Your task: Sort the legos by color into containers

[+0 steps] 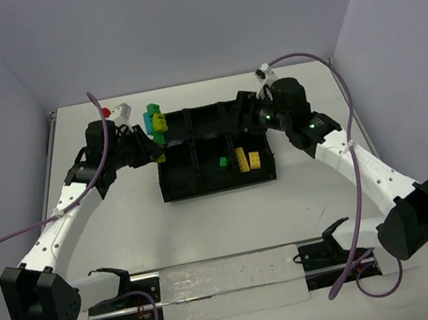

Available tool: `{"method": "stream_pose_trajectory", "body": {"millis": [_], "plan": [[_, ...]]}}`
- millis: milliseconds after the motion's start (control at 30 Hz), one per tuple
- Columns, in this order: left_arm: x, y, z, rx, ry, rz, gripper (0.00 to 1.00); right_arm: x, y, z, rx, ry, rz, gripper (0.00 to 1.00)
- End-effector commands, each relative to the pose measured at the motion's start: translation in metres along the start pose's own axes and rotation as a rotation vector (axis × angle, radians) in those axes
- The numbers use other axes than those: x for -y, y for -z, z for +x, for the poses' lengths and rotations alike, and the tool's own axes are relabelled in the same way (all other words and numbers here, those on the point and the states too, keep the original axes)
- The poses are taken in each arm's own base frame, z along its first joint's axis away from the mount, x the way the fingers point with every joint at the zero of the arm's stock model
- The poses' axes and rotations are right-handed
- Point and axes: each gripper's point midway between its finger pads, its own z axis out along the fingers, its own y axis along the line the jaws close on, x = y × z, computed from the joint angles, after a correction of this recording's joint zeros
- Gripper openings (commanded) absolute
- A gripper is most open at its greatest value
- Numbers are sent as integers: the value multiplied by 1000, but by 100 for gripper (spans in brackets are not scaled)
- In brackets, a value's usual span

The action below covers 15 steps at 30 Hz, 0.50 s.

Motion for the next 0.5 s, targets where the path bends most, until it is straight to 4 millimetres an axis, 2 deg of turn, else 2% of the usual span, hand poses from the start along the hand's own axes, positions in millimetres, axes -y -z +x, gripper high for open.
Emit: {"method": "stream_pose_trajectory", "body": {"millis": [0, 200, 467], "plan": [[62, 3, -5, 28, -112, 229, 0, -61, -13, -19, 33, 3, -130, 81], [84, -1, 8, -5, -128, 288, 0, -79, -36, -19, 20, -27, -149, 83], [96, -3, 13, -23, -151, 311, 0, -81, -59, -15, 0, -29, -106, 84]]}}
